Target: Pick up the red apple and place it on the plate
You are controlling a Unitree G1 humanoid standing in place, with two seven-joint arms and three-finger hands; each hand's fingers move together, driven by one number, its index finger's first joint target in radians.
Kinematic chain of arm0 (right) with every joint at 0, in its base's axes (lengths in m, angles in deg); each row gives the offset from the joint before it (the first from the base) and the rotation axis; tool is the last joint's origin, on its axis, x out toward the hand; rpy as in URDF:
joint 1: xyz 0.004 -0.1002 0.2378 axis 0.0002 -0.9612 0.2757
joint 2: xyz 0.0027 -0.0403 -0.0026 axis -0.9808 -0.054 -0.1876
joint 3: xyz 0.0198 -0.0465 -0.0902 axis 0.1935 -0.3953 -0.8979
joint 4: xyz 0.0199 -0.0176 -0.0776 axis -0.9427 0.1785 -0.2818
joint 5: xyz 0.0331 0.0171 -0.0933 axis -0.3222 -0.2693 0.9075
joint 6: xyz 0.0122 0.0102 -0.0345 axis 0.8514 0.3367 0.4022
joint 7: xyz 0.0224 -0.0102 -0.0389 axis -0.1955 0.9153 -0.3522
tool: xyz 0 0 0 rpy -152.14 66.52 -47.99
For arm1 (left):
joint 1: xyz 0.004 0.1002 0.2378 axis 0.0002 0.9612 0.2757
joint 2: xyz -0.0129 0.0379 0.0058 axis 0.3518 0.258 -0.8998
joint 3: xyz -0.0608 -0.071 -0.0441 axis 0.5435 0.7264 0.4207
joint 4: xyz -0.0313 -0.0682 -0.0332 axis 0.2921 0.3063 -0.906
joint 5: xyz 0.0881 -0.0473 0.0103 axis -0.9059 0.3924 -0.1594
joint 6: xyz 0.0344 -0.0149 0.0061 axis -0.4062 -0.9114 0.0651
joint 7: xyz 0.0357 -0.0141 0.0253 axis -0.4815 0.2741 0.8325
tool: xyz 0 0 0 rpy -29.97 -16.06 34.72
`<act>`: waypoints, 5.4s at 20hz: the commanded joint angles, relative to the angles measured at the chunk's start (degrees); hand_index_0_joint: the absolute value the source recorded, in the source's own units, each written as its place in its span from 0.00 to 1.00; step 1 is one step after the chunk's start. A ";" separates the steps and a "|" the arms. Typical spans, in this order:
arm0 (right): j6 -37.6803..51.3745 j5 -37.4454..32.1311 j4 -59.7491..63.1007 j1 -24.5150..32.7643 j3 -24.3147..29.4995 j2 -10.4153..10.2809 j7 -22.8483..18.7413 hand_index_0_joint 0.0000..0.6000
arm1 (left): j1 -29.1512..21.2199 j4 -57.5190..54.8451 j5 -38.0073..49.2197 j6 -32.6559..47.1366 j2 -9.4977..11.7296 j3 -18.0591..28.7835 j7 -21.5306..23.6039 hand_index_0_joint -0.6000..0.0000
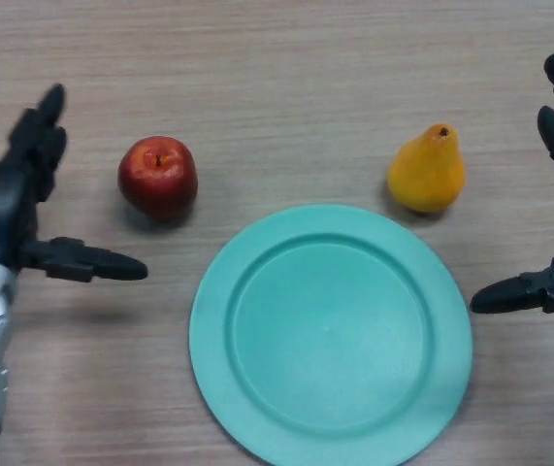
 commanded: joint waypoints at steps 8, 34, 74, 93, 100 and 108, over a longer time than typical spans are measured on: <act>5.31 -4.75 -6.98 -1.40 10.88 3.51 1.81 0.00 | -14.56 16.99 -11.01 18.27 -2.61 -2.08 13.95 0.92; -10.64 -11.68 -17.16 10.18 1.55 1.98 -8.75 0.00 | 11.27 -62.27 -0.24 -31.94 -5.17 -1.44 5.09 1.00; 24.92 -9.13 15.27 4.85 2.92 2.30 9.26 0.00 | 18.70 -65.54 -9.37 -20.53 -10.31 -8.51 16.08 1.00; 9.86 -7.79 -8.01 -2.64 5.98 0.19 0.70 0.00 | 26.07 -85.86 -11.90 -34.53 -10.42 -11.58 8.79 1.00; 5.51 -1.96 -8.48 1.31 0.41 -0.84 -1.20 0.00 | 24.79 -87.27 -12.09 -37.47 -7.84 -6.47 0.45 1.00; 6.30 2.80 -8.58 2.90 -4.06 -2.77 -3.72 0.00 | 26.18 -78.83 -8.28 -25.91 -7.99 -3.61 4.85 1.00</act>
